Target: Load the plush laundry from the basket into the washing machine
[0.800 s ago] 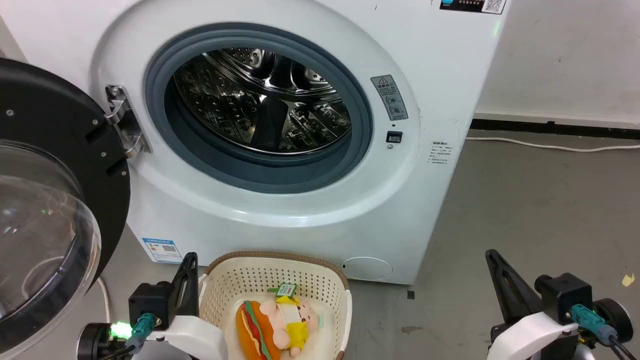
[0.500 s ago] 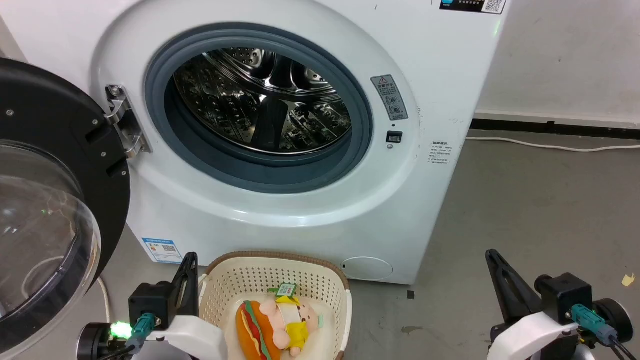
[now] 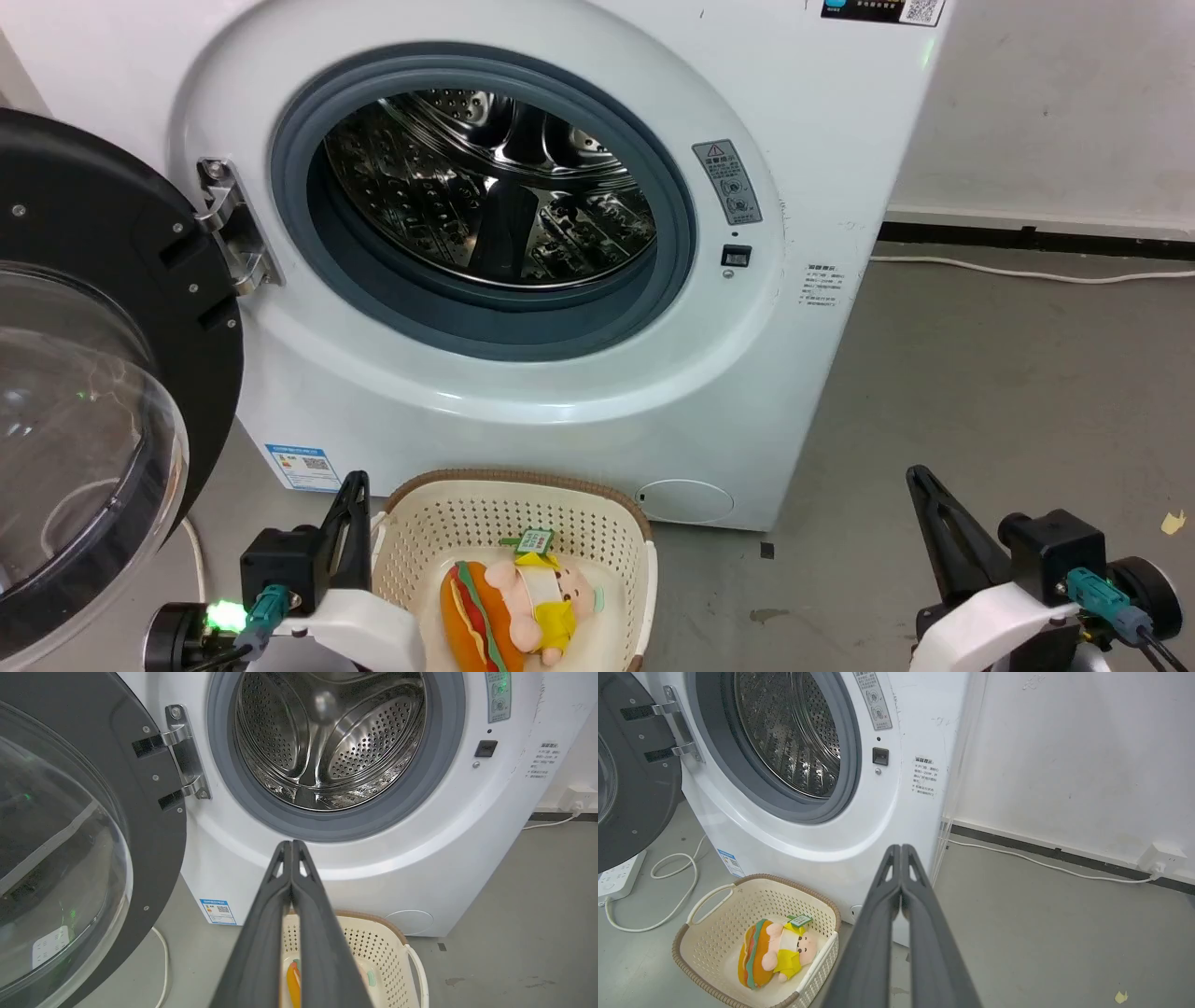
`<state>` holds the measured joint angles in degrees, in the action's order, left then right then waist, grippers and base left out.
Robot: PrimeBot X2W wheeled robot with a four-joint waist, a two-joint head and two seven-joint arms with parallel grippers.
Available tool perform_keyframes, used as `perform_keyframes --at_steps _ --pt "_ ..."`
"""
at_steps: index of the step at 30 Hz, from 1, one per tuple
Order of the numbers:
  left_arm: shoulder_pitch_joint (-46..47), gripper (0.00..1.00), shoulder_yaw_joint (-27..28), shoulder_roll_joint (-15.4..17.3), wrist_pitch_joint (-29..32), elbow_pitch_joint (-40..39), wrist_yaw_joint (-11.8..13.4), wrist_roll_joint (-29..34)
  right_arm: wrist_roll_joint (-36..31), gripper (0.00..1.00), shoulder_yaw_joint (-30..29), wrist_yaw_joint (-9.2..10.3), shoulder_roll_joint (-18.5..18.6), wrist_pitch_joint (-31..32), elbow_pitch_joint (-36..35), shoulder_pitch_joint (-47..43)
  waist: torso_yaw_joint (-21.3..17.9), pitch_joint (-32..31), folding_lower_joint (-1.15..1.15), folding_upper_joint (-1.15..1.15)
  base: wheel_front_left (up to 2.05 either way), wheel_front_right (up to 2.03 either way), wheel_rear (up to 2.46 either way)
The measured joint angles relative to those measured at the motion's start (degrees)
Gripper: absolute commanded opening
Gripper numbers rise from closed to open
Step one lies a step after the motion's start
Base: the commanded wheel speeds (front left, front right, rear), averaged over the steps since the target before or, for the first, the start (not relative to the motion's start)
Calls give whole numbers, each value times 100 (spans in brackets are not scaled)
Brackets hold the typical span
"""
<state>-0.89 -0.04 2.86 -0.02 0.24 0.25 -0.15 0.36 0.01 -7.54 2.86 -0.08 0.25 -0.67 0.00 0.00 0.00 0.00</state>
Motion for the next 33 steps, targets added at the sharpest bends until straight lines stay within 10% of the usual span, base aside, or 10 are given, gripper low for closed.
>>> perform_keyframes --at_steps 15,16,33 --pt "0 0 1 0 0 0 0 0 0 0 0 0 0 0 0 0 0 0 0 0 0 0 0" --pt "0 100 3 0 0 0 0 0 0 100 2 0 0 0 0 0 0 0 0 0 0 0 0" --pt "-3 100 -101 1 -113 34 14 -2 81 100 -35 0 0 -111 -5 -2 -52 143 0 0 0 0 0"
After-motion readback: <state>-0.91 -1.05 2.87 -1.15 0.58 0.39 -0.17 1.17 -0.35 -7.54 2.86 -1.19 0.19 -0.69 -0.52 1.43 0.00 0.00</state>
